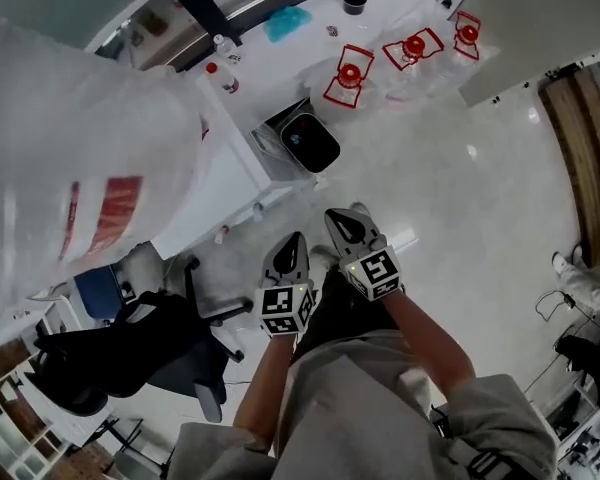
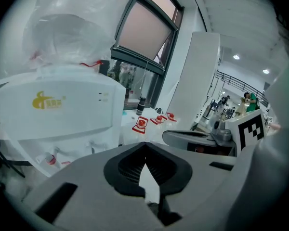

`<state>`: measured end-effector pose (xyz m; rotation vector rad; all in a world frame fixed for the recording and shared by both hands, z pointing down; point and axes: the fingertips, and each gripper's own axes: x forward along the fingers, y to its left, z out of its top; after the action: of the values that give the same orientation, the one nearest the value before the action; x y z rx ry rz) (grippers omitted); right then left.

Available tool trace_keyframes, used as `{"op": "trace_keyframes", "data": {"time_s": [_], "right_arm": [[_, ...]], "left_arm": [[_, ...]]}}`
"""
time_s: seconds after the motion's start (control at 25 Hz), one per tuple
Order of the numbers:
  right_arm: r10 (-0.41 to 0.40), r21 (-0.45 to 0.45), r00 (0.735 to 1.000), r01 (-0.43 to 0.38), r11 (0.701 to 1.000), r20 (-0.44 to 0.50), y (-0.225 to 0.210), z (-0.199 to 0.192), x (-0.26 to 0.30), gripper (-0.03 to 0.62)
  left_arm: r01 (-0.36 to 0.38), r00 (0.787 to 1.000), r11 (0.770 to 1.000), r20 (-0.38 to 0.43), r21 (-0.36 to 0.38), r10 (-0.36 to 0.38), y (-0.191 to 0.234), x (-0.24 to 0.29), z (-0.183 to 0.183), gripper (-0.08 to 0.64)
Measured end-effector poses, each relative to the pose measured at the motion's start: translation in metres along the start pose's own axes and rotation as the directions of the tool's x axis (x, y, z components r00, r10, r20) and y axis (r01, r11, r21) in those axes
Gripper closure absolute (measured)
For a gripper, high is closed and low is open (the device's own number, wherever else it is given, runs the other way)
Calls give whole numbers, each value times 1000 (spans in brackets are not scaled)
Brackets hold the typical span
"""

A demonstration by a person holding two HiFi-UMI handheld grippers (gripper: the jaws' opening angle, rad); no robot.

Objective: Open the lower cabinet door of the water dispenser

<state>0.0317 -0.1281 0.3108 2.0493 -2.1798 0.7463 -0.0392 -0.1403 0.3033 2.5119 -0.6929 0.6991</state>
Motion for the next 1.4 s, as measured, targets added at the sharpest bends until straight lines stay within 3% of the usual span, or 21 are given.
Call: {"op": "trace_keyframes", "data": {"time_s": [0.32, 0.6, 1.08, 1.4], "right_arm": [[98, -20, 995, -98, 995, -20, -53, -31, 50, 583], [226, -121, 970, -237, 964, -93, -86, -85, 86, 583], [288, -181, 949, -308, 934, -126, -129, -141, 113, 583], [306, -269, 932, -350, 897, -193, -139, -199, 129, 580]], "left_arm": [[-63, 996, 997, -68, -53, 59, 11, 70, -21, 552], [-106, 986, 994, -136, -41, 99, 23, 134, -47, 552], [-155, 966, 987, -215, -48, 141, 33, 197, -93, 552], [-211, 952, 970, -250, -123, 175, 50, 214, -135, 552]]}}
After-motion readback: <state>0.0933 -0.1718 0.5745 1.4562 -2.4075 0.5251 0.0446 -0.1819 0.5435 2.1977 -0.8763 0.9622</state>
